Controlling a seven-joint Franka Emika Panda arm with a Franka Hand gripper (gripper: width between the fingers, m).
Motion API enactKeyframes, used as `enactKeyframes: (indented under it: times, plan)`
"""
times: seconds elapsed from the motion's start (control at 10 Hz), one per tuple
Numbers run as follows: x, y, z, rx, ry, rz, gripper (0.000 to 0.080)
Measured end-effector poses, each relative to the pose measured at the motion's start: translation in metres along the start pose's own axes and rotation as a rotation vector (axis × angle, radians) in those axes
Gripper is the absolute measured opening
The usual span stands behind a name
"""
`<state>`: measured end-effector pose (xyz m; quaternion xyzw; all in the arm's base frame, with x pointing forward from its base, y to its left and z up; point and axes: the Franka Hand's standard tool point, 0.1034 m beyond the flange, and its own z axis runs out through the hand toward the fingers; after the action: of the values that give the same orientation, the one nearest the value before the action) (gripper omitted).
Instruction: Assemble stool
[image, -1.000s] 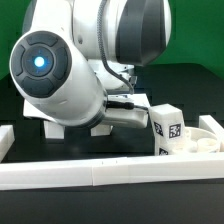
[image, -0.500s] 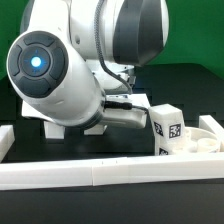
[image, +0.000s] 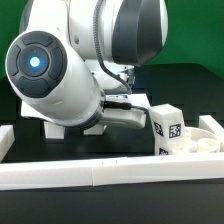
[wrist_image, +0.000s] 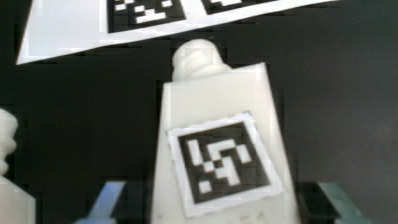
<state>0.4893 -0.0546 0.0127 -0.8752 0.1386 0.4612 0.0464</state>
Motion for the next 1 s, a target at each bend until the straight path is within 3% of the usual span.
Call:
enactKeyframes:
  times: [0.1, 0.3, 0.4, 0.5, 0.6, 0.7, 0.8, 0.9, 1.0]
  plan:
    - [-0.008, -0.003, -0.015, -0.003, 0.023, -0.006, 0.0325]
    - [-0.039, -0.012, -0.05, 0.019, 0.079, -0.019, 0.0325]
    - [-0.048, -0.011, -0.056, 0.021, 0.072, -0.022, 0.0325]
    - [-0.033, -0.007, -0.052, -0.007, 0.11, -0.022, 0.0325]
    - [-0.02, -0.012, -0.06, -0.01, 0.213, -0.027, 0.0325]
    - [-0.022, -0.015, -0.066, -0.002, 0.3, -0.032, 0.0325]
    - [-0.027, -0.023, -0.068, 0.018, 0.368, -0.007, 0.0325]
    - [-0.049, -0.049, -0.079, 0.072, 0.38, 0.076, 0.0325]
    - [-0.064, -0.073, -0.1, 0.101, 0.47, 0.082, 0.0325]
